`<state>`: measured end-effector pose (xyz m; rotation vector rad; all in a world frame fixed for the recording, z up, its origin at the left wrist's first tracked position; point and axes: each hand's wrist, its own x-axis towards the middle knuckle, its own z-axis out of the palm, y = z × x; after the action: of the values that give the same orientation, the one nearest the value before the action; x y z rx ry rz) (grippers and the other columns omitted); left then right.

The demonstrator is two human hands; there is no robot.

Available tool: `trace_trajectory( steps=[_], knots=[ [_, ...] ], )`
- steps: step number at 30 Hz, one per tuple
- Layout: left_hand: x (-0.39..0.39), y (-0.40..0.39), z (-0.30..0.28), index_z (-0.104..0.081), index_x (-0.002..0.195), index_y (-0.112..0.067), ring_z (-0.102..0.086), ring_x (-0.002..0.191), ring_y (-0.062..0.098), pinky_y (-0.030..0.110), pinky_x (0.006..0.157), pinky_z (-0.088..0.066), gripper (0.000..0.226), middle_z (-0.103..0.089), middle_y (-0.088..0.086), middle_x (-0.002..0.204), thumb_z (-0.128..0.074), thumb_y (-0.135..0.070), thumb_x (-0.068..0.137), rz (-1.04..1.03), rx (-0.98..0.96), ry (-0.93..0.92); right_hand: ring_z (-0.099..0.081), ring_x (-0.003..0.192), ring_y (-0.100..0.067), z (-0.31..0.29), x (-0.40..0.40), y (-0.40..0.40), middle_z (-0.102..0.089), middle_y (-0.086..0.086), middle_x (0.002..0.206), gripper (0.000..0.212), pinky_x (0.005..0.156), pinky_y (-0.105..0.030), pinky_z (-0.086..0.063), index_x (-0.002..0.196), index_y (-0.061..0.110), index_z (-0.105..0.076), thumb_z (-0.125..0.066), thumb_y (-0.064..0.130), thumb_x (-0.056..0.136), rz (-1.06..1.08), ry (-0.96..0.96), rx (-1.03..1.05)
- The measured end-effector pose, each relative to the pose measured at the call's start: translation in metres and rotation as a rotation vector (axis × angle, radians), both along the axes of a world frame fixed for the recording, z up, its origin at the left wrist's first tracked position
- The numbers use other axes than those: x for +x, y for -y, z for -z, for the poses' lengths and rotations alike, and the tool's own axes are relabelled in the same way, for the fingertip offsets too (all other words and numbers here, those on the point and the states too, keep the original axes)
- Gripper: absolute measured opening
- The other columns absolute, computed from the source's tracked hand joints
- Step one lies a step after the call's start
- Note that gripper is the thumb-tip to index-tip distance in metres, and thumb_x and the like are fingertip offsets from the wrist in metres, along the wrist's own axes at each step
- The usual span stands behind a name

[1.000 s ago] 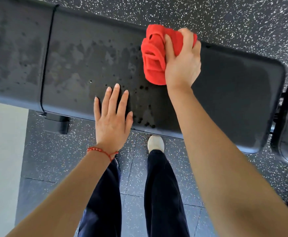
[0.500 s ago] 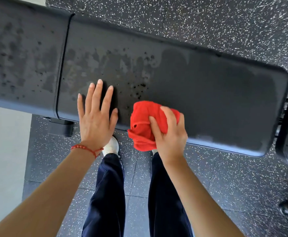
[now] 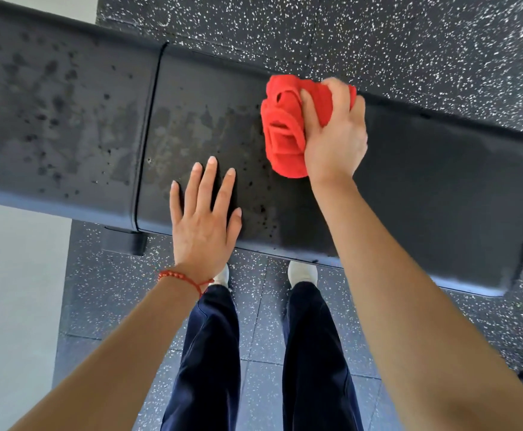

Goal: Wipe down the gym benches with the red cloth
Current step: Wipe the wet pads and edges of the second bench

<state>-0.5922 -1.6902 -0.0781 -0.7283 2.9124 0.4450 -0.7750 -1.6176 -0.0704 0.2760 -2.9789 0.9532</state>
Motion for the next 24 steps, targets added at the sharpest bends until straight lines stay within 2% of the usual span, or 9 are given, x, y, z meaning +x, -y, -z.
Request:
trace_trajectory(
  steps=[3, 9, 15, 20, 24],
  knots=[
    [0.0, 0.001, 0.0, -0.043, 0.137, -0.008, -0.031, 0.134, 0.037, 0.059, 0.107, -0.02, 0.054, -0.035, 0.019, 0.146, -0.037, -0.03, 0.089, 0.005, 0.013, -0.007, -0.058, 0.084, -0.033, 0.0, 0.01, -0.004, -0.058, -0.012, 0.104, 0.04, 0.062, -0.029, -0.033, 0.118, 0.019, -0.058, -0.055, 0.044, 0.087, -0.001, 0.003, -0.002],
    [0.009, 0.024, -0.003, -0.042, 0.138, -0.009, -0.029, 0.135, 0.034, 0.056, 0.108, -0.018, 0.054, -0.034, 0.016, 0.147, -0.041, -0.028, 0.088, 0.031, 0.016, -0.078, -0.063, 0.077, -0.035, -0.004, 0.078, -0.02, -0.061, -0.018, 0.098, 0.036, 0.06, -0.035, -0.049, 0.108, 0.01, -0.064, -0.063, 0.034, 0.082, -0.064, 0.056, -0.048],
    [0.022, 0.065, 0.002, -0.04, 0.139, -0.009, -0.03, 0.135, 0.036, 0.055, 0.109, -0.017, 0.054, -0.034, 0.017, 0.147, -0.04, -0.028, 0.089, 0.017, -0.03, -0.051, -0.064, 0.071, -0.03, -0.008, 0.139, -0.028, -0.061, -0.016, 0.091, 0.04, 0.056, -0.032, -0.052, 0.103, 0.008, -0.066, -0.054, 0.04, 0.082, -0.075, 0.107, -0.041],
    [0.026, 0.074, 0.002, -0.039, 0.14, -0.009, -0.029, 0.135, 0.036, 0.056, 0.108, -0.019, 0.054, -0.033, 0.017, 0.148, -0.036, -0.031, 0.09, 0.063, -0.024, -0.003, -0.063, 0.072, -0.035, -0.011, 0.125, -0.013, -0.06, -0.015, 0.093, 0.041, 0.057, -0.039, -0.051, 0.105, 0.013, -0.065, -0.052, 0.046, 0.083, -0.048, 0.129, -0.016],
    [0.025, 0.074, 0.002, -0.04, 0.14, -0.009, -0.029, 0.135, 0.036, 0.056, 0.108, -0.019, 0.054, -0.033, 0.017, 0.148, -0.036, -0.03, 0.09, 0.055, -0.018, 0.0, -0.061, 0.069, -0.037, -0.01, 0.098, 0.007, -0.06, -0.017, 0.091, 0.033, 0.053, -0.037, -0.048, 0.105, 0.014, -0.065, -0.06, 0.038, 0.082, -0.061, 0.08, 0.026]
  ],
)
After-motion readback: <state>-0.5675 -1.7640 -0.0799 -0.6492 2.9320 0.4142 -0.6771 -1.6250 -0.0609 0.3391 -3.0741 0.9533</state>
